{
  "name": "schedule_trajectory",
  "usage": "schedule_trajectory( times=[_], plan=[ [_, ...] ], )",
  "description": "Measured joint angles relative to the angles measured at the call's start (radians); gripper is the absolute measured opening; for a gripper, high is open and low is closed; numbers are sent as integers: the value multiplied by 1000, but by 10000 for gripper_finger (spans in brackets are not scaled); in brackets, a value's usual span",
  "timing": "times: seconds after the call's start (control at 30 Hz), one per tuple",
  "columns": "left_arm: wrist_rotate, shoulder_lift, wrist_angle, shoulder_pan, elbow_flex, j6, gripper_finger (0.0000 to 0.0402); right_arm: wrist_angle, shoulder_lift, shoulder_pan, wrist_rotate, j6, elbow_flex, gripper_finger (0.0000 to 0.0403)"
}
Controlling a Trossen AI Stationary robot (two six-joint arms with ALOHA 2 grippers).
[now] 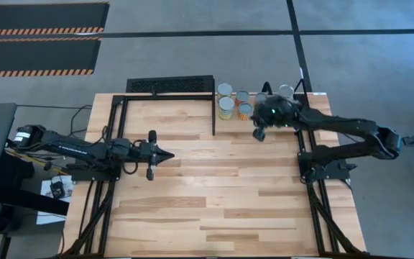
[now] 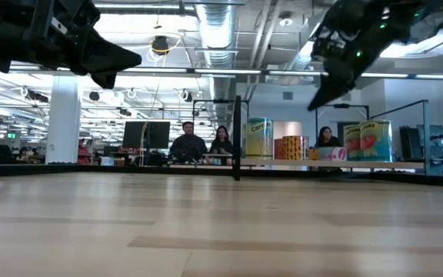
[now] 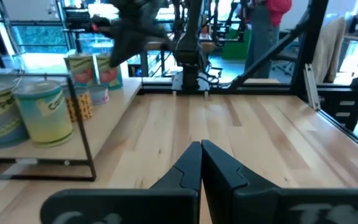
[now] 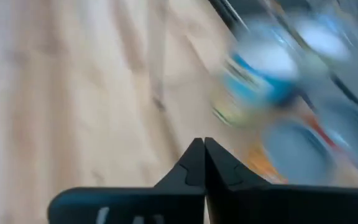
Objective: Pick and place cans onto a shelf
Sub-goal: Return to Home Position
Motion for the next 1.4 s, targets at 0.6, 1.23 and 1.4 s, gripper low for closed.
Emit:
schedule_trajectory(
  times=[0.6, 1.23, 1.4],
  plan=[
    [41, -443, -408, 68, -14, 37, 0, 625, -307, 263, -127, 4, -426, 15],
    [30, -802, -724, 68, -21, 63, 0, 584, -868, 210, -215, 39, -723, 4],
    [30, -808, -599, 70, -109, 78, 0, 474, -1011, 145, -279, 59, -727, 4]
  ],
)
